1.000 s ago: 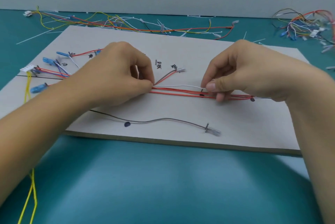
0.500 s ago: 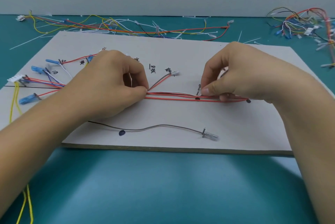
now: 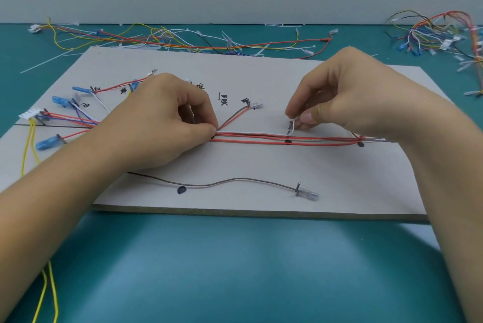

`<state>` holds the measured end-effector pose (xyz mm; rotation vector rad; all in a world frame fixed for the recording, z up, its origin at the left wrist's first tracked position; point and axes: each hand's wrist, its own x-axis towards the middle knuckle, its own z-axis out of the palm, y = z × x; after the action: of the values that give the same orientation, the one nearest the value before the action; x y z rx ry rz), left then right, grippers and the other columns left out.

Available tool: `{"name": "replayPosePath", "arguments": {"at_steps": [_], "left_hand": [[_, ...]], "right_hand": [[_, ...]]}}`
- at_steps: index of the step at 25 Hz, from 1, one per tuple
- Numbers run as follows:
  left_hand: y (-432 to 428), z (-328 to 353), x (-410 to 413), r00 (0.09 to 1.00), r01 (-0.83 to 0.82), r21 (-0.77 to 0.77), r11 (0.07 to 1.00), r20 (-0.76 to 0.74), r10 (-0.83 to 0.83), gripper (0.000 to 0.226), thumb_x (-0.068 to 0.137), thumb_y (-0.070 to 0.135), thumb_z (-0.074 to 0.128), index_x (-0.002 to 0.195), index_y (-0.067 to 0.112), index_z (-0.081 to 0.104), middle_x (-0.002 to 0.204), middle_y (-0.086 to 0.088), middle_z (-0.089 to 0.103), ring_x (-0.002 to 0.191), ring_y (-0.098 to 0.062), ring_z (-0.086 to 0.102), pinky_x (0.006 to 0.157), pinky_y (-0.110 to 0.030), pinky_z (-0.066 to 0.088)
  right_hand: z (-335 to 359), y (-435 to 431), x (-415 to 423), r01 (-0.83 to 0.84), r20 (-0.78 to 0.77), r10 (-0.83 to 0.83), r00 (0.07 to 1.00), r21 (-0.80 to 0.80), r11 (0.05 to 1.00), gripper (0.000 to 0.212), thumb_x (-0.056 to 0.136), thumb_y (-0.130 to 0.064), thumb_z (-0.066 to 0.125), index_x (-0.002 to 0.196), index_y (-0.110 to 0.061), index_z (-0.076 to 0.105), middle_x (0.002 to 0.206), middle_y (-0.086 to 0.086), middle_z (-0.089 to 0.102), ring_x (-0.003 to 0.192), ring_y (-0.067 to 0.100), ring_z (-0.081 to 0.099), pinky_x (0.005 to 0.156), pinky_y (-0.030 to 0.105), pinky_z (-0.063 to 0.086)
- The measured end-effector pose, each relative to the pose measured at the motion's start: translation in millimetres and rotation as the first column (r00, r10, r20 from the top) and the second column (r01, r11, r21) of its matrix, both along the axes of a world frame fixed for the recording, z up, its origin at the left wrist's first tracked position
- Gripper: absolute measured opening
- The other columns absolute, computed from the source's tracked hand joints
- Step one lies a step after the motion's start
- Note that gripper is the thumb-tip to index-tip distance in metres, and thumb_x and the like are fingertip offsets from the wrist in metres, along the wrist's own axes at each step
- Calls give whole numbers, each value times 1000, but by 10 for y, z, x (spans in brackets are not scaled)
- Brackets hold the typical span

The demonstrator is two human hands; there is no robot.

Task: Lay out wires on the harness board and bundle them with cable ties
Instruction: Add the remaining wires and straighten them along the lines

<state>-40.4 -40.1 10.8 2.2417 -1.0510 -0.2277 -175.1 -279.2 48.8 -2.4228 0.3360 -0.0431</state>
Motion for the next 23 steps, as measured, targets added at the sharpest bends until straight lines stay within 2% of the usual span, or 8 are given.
{"name": "replayPosePath", "arguments": {"at_steps": [3, 7, 12, 14, 15, 16, 19, 23], "left_hand": [[-3, -6, 1, 1000, 6, -1, 1000, 7, -6, 16, 81, 16, 76, 71, 28, 76, 67, -2, 71, 49, -4, 50, 48, -10, 38], [0, -15, 7, 1000, 13, -3, 1000, 9, -13, 18, 82, 15, 76, 71, 29, 76, 67, -1, 71, 48, -4, 49, 48, -11, 39], [4, -22, 13, 1000, 17, -10, 1000, 7, -17, 17, 82, 16, 76, 71, 29, 76, 68, 1, 71, 48, -3, 50, 47, -9, 38], [6, -29, 23, 1000, 11, -3, 1000, -1, -11, 16, 82, 18, 76, 71, 30, 76, 68, -1, 71, 48, -4, 49, 47, -11, 37], [9, -31, 27, 1000, 12, -1, 1000, -5, -12, 16, 82, 19, 76, 72, 31, 76, 68, -1, 71, 48, -5, 49, 47, -12, 37], [10, -34, 29, 1000, 14, -3, 1000, -6, -14, 16, 82, 19, 76, 72, 31, 76, 68, -1, 71, 48, -5, 49, 47, -12, 37], [7, -33, 27, 1000, 20, -9, 1000, -11, -20, 15, 82, 18, 76, 72, 30, 76, 69, -1, 71, 48, -4, 49, 47, -11, 38], [16, -38, 39, 1000, 19, -11, 1000, -5, -19, 15, 82, 19, 76, 73, 30, 76, 70, 1, 71, 52, -5, 51, 49, -12, 39]], "right_hand": [[3, -9, 9, -18, 39, 19, 999, -3, 1000, 30, 79, 5, 79, 79, -25, 82, 72, -9, 78, 70, 5, 75, 66, 12, 56], [-81, 16, 66, -3, -1, 3, 1000, -75, 997, 25, 80, -4, 82, 81, -29, 82, 72, -17, 76, 69, -2, 72, 60, 6, 50], [-65, 44, 64, 76, -3, -77, 997, -156, 985, 17, 76, -15, 86, 73, -30, 79, 66, -19, 73, 63, 0, 68, 65, 25, 56], [-37, 79, 33, 82, -57, -93, 994, -180, 980, 14, 76, -19, 84, 74, -32, 78, 64, -17, 72, 53, -1, 63, 49, 32, 58], [-22, 99, 15, 78, -83, -95, 992, -188, 979, 12, 76, -20, 83, 74, -31, 78, 63, -17, 72, 50, -2, 61, 42, 28, 53], [-12, 116, 0, 71, -100, -93, 991, -206, 976, 10, 77, -21, 82, 75, -30, 77, 64, -18, 72, 51, -2, 61, 41, 23, 48], [-10, 189, -11, 63, -105, -99, 990, -298, 952, 9, 81, -23, 78, 83, -30, 73, 72, -13, 72, 63, 2, 64, 54, 23, 45], [-50, 274, 25, 122, -72, -152, 986, -317, 941, 15, 80, -14, 66, 75, -26, 74, 71, -9, 69, 69, 9, 66, 52, 22, 44]]}}
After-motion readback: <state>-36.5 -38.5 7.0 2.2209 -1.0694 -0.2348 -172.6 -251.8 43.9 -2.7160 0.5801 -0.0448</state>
